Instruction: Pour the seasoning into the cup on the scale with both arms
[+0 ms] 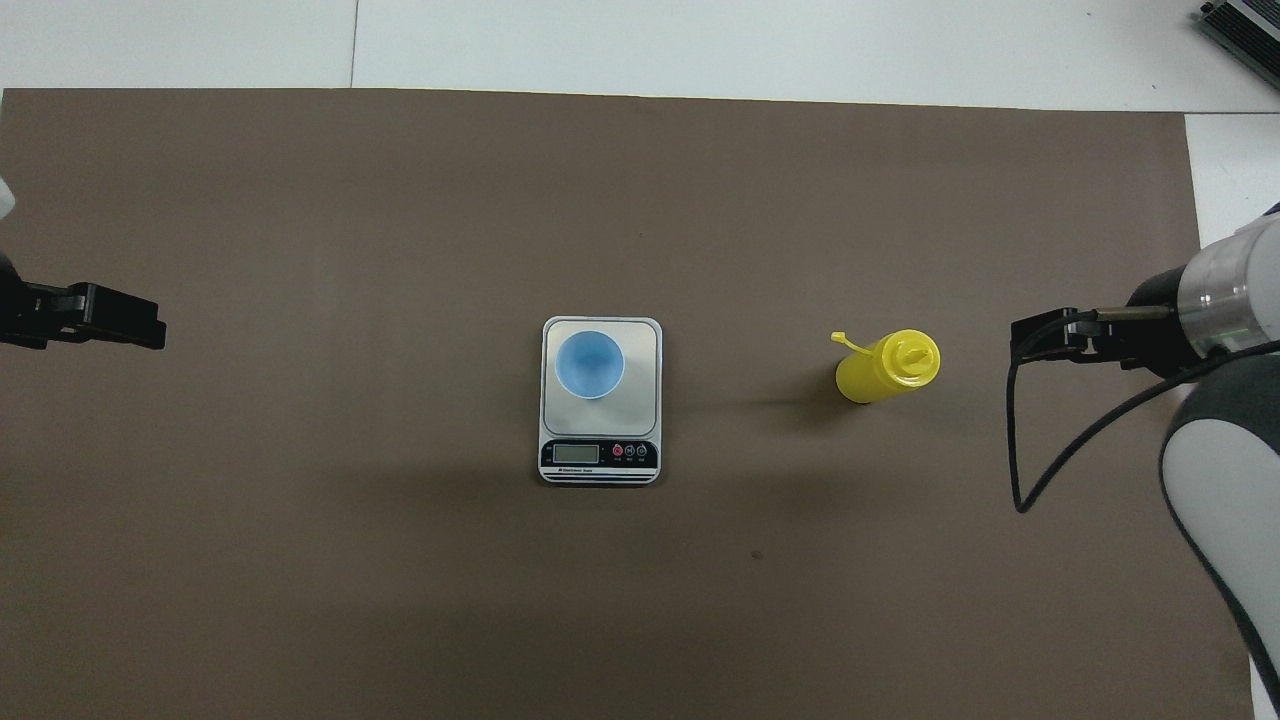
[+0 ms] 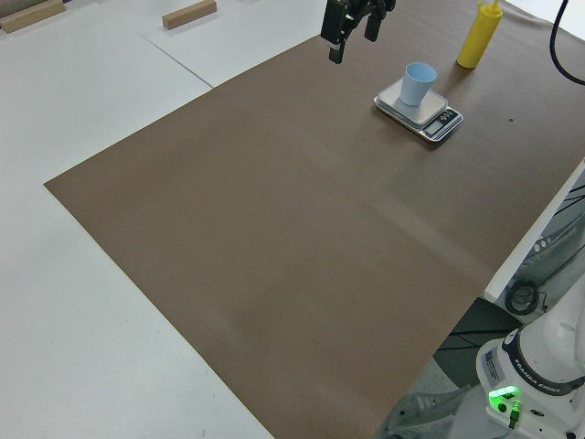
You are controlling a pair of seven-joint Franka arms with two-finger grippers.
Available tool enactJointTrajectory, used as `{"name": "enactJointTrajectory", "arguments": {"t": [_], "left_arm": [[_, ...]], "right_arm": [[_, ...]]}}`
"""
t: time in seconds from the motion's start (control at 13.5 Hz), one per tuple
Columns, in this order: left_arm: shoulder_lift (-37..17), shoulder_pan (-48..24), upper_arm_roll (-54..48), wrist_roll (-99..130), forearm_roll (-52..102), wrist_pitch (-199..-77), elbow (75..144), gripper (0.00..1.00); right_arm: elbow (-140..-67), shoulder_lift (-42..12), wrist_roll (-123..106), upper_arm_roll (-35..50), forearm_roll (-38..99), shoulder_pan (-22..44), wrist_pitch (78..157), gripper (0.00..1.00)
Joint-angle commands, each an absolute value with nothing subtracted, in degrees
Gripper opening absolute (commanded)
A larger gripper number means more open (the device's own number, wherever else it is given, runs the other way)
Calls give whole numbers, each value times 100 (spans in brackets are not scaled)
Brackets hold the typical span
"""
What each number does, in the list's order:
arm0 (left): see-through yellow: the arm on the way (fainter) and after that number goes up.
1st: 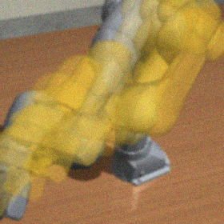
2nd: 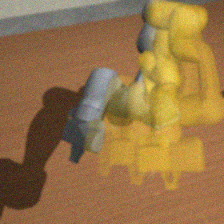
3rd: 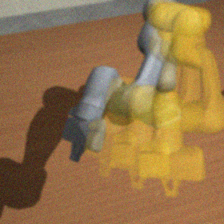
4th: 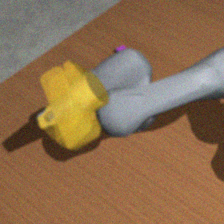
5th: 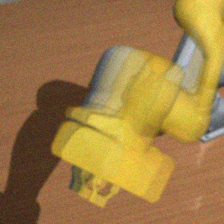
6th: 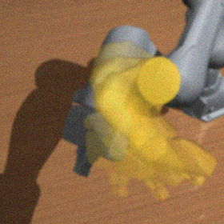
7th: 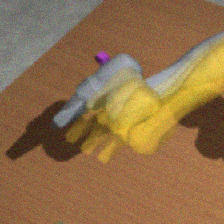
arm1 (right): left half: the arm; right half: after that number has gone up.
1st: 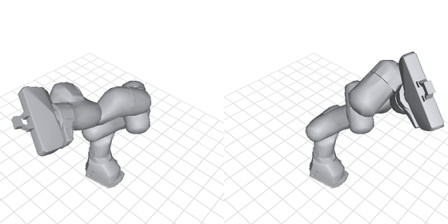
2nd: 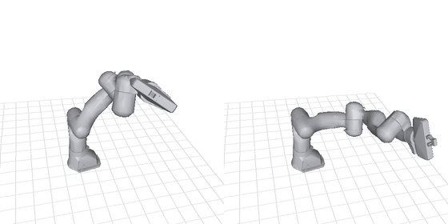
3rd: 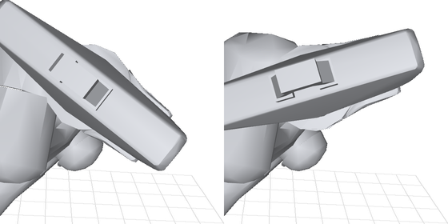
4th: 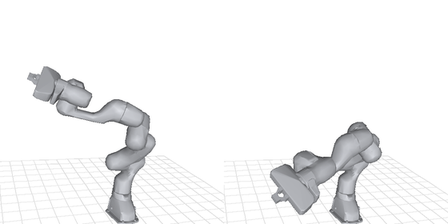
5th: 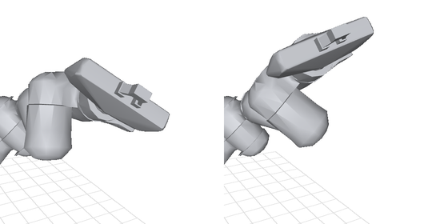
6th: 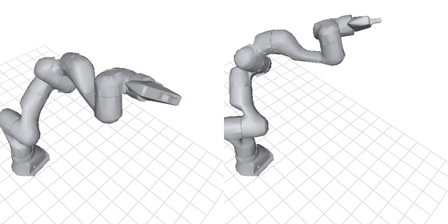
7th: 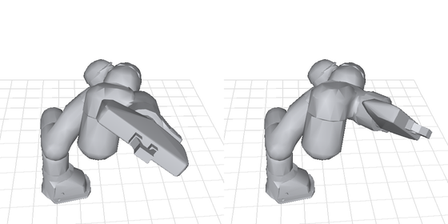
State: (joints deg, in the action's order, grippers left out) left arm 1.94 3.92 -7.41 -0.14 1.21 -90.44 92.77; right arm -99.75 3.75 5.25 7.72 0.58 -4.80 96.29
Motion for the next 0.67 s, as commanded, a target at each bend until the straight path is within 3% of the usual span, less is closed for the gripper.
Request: {"name": "enactJointTrajectory", "arguments": {"t": [0.0,0.59], "left_arm": [[246,457,-782,-44,88,-8991,9316,100],[246,457,-782,-44,88,-8991,9316,100]], "right_arm": [[-10046,466,133,800,79,-571,9562,100],[-10046,466,378,791,237,-571,9606,100]]}}
